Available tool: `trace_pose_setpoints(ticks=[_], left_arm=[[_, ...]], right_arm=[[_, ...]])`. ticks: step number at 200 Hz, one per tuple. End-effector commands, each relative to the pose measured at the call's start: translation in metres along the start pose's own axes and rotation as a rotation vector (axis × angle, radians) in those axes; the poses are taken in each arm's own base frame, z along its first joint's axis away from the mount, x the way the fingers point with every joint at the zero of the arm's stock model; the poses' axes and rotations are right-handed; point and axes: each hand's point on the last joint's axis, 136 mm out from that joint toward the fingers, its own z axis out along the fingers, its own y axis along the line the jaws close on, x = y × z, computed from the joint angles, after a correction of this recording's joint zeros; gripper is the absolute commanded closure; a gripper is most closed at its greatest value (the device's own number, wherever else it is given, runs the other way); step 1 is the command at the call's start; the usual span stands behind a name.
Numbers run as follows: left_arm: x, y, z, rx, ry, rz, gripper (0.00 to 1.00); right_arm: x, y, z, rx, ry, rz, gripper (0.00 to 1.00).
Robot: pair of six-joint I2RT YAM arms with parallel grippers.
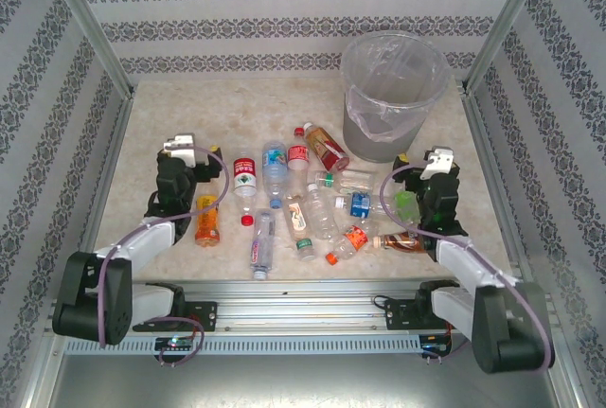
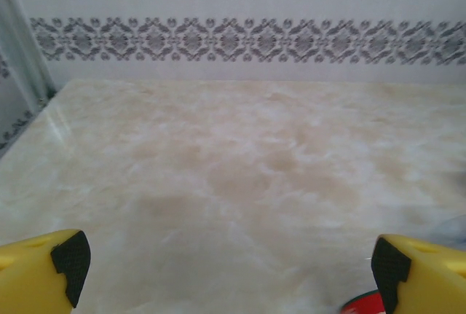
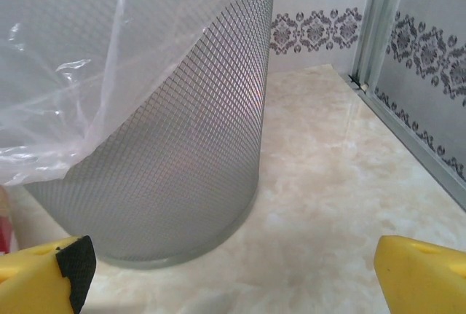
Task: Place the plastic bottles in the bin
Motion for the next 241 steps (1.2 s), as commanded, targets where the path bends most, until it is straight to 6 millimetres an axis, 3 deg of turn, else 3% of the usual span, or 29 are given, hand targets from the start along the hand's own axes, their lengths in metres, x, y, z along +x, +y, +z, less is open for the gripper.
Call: trace_pose_setpoints(ticks=[1, 58, 89, 121, 150, 165, 178, 241], left_arm=[[-0.002, -0.035, -0.006, 0.09, 0.128, -0.066, 0.0], [-0.043, -0.151, -0.041, 0.434, 0.239, -0.033, 0.0], [-0.062, -0.201, -0.063, 0.63, 0.294, -0.064, 0.0], [-0.063, -0.243, -0.084, 0.859, 0.402, -0.063, 0.0], [-0.06, -0.27, -0.101, 1.028, 0.461, -0.006, 0.0], [-0.06, -0.283, -0.107, 1.098, 0.469, 0.001, 0.0], [-0.059, -0.292, -0.113, 1.133, 0.474, 0.02, 0.0], [-0.031, -0.304, -0.134, 1.194, 0.512, 0.12, 0.0]], right_arm=[[0.011, -0.012, -0.018, 0.084, 0.061, 0.05, 0.02], [0.006, -0.023, -0.05, 0.16, 0.174, 0.22, 0.02], [0.014, -0.03, -0.054, 0.234, 0.292, 0.224, 0.02], [0.022, -0.047, -0.062, 0.346, 0.393, 0.191, 0.02], [0.026, -0.059, -0.071, 0.398, 0.477, 0.213, 0.02], [0.031, -0.062, -0.072, 0.398, 0.532, 0.236, 0.13], [0.037, -0.063, -0.069, 0.378, 0.587, 0.255, 0.16], [0.063, -0.055, -0.053, 0.301, 0.8, 0.318, 0.15]])
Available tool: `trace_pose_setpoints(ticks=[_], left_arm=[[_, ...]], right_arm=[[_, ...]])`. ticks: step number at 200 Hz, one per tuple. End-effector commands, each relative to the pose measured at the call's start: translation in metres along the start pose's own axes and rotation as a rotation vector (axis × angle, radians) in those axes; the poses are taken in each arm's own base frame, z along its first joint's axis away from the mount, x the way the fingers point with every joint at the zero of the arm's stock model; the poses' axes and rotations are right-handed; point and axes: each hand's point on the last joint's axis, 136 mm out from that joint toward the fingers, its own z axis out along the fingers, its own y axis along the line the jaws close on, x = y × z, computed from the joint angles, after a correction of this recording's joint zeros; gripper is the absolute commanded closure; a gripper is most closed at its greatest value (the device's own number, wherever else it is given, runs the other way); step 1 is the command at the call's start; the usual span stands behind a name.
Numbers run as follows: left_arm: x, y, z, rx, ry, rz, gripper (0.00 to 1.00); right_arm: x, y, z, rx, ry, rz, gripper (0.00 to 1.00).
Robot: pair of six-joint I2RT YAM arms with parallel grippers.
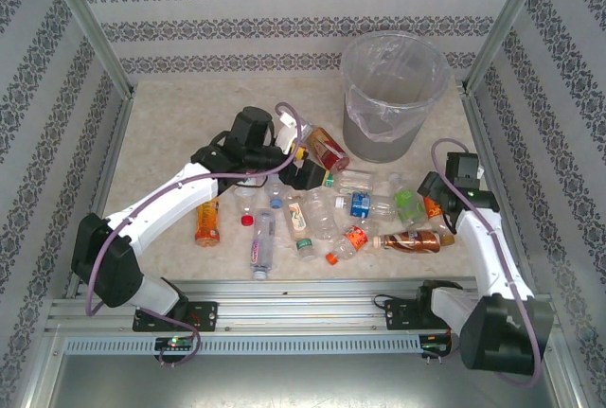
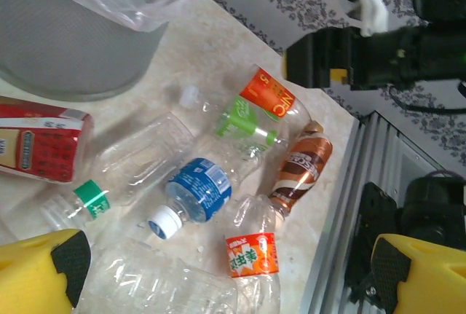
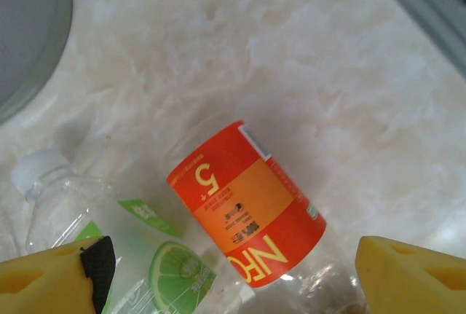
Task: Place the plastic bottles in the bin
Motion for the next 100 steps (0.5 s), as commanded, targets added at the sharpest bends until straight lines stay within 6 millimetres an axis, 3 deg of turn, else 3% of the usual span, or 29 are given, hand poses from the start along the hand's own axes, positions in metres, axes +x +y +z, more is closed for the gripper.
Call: trace_pose_setpoints(ticks=[1, 42, 100], left_arm=[[0.01, -0.017, 0.001, 0.045, 0.034, 0.06, 0.0], [0.008, -0.012, -0.004, -0.089, -0.053, 0.099, 0.0], [0.014, -0.009, 0.002, -0.129, -0.049, 0.095, 0.0]], right_arm=[[0.006, 0.009, 0.001, -0.044, 0.086, -0.023, 0.15], [0.008, 0.003, 0.016, -0.019, 0.132, -0.008, 0.17], [0.015, -0.003, 0.038, 0.011, 0.216, 0.0, 0.15]])
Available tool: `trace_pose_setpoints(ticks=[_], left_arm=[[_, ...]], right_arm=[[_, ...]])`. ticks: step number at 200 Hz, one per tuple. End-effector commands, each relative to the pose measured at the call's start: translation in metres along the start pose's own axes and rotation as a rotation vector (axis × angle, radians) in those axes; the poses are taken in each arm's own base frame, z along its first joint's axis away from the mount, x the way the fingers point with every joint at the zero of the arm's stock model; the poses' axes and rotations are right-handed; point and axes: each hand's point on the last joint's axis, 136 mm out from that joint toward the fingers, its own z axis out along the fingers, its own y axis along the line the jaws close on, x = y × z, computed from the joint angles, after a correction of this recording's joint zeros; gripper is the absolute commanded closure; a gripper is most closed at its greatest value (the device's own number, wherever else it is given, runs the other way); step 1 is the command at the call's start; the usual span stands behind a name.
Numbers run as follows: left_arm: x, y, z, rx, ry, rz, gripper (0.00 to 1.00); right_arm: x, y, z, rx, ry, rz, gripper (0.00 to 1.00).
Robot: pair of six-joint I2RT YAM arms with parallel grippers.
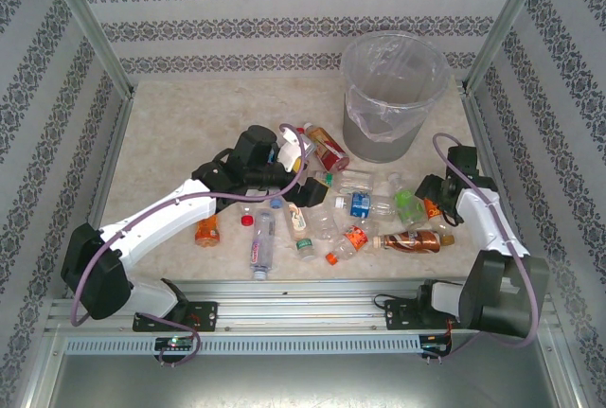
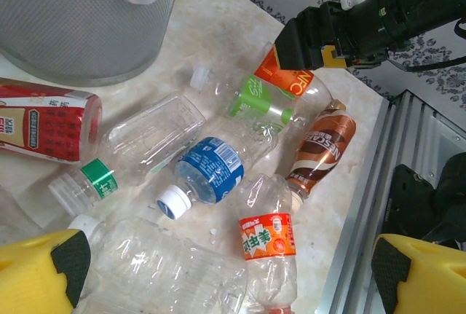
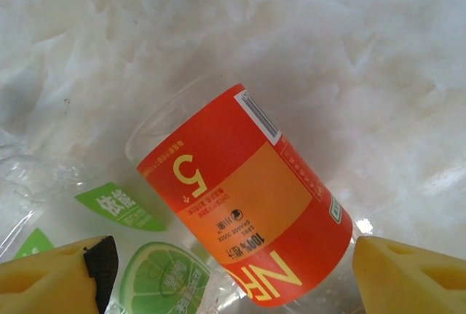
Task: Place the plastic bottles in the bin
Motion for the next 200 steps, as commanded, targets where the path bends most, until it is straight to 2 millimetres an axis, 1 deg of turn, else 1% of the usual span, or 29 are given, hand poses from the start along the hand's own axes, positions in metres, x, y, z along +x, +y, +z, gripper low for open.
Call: trace_pose_setpoints(ticks=[1, 53, 83, 132, 157, 200], left_arm=[[-0.01, 0.0, 0.0, -0.033, -0.045, 0.024, 0.0], [-0.009, 0.002, -0.001, -0.057, -0.037, 0.045, 0.0], [-0.008, 0.005, -0.002, -0.074, -0.037, 0.049, 0.0], [-0.008, 0.004, -0.001, -0.074, -0.035, 0.045, 0.0], [-0.009, 0.004, -0.002, -0.078, -0.037, 0.049, 0.0], [-0.008, 0.004, -0.002, -0.081, -0.036, 0.049, 0.0]], right_arm=[[-0.003, 0.003, 0.003, -0.007, 0.027, -0.019, 0.15], [-0.002, -0.003, 0.023, 0.056, 0.078, -0.035, 0.14], [-0.008, -0.005, 0.031, 0.086, 0.088, -0.048, 0.14], [-0.018, -0.006, 0.043, 0.12, 0.106, -0.049, 0.13], [-0.024, -0.009, 0.045, 0.149, 0.099, -0.056, 0.15], [-0.026, -0.019, 0.05, 0.216, 0.102, -0.07, 0.17]])
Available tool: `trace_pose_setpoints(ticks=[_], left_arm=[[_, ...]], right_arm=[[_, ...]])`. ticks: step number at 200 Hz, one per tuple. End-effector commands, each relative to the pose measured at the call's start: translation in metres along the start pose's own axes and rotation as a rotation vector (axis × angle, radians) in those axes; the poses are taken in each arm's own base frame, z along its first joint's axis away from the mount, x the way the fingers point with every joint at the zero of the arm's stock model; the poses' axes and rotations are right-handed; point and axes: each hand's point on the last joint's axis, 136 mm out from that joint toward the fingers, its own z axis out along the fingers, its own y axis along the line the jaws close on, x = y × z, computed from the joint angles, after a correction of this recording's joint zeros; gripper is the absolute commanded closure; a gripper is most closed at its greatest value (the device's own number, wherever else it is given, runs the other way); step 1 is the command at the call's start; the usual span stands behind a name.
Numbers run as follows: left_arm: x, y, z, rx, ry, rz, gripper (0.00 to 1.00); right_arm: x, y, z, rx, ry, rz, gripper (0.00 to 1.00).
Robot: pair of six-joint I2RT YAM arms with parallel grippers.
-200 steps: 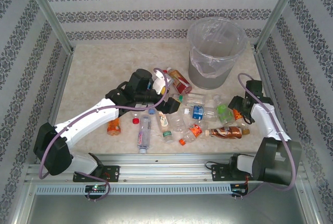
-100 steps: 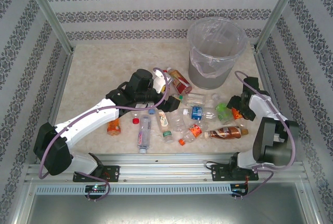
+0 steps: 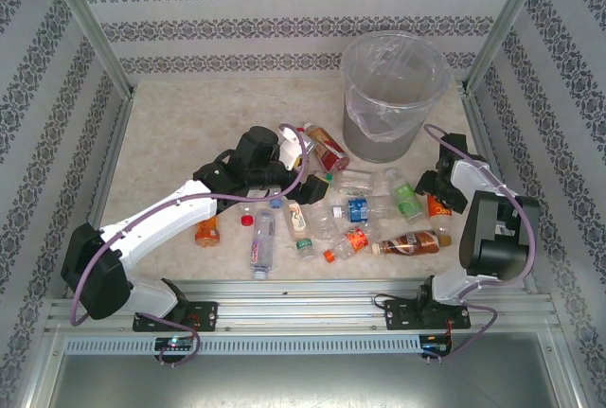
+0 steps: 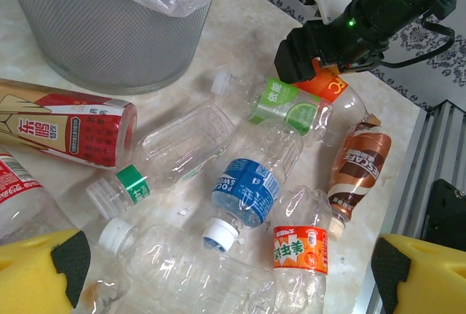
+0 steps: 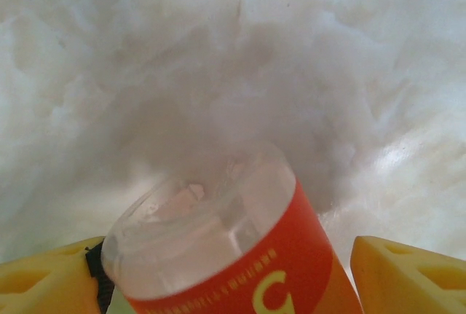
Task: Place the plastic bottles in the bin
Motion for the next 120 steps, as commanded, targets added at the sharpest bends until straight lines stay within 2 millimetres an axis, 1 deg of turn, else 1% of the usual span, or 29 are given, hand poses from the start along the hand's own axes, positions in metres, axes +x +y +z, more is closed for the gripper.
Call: trace_pose_setpoints(ticks=[1, 38, 55, 60, 73, 90, 120], left_arm=[[-0.005, -0.007, -0.003, 0.006, -0.019, 0.032, 0.0], [-0.005, -0.007, -0.003, 0.005, -0.019, 0.032, 0.0], [-0.005, -0.007, -0.003, 0.003, -0.019, 0.032, 0.0], [-0.005, -0.006, -0.003, 0.002, -0.018, 0.031, 0.0], [-0.005, -0.007, -0.003, 0.003, -0.017, 0.031, 0.0], [-0.005, -0.007, -0.002, 0.005, -0.017, 0.03, 0.0], [-0.005, -0.009, -0.003, 0.007, -0.018, 0.033, 0.0]], right_arm=[[-0.009, -0.014, 0.001, 0.076, -0.018, -0.001, 0.17], [-0.013, -0.021, 0.001, 0.117, -0.03, -0.002, 0.16], [-0.011, -0.021, -0.003, 0.108, -0.033, -0.003, 0.1], [-0.009, -0.022, -0.004, 0.112, -0.03, -0.003, 0.08], [-0.004, -0.025, -0.005, 0.119, -0.022, -0.004, 0.07], [0.003, -0.027, -0.003, 0.127, -0.004, -0.002, 0.07], [0.011, -0.033, -0.004, 0.15, 0.016, -0.014, 0.08]])
